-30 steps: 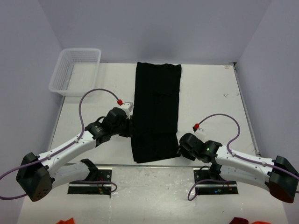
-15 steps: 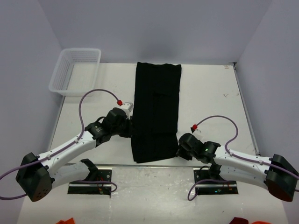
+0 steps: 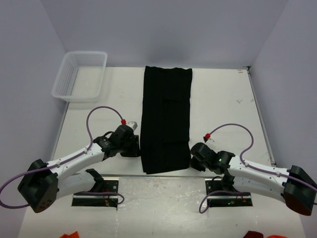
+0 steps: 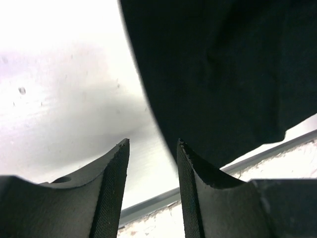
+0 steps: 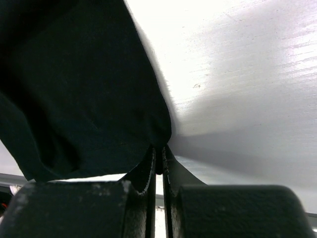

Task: Fold and stack the t-shirts
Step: Grab the bottom of the folded rectangular tshirt with both arms

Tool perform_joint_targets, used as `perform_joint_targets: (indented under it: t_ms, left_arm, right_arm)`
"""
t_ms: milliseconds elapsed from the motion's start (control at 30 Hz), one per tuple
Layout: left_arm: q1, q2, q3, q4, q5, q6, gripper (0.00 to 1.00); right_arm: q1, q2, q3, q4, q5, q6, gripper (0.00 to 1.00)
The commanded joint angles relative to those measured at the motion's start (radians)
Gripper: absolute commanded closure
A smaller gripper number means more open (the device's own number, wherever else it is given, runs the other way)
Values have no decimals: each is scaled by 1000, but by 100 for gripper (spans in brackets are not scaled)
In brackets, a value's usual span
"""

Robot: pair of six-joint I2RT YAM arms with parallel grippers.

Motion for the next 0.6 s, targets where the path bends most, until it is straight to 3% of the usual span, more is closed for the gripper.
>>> perform_joint_targets:
  t_ms: [0, 233, 567]
  left_arm:
    - [-1, -70, -30, -4, 49, -51, 55]
    - [-13, -193, -107, 48, 178, -131, 51]
    - [-58, -171, -173, 102, 165, -197, 51]
  right_arm:
    - [3, 13, 17, -50, 43, -22, 100]
    - [3, 39, 22, -21, 32, -45, 100]
    - [5, 3, 20, -42, 42, -42, 100]
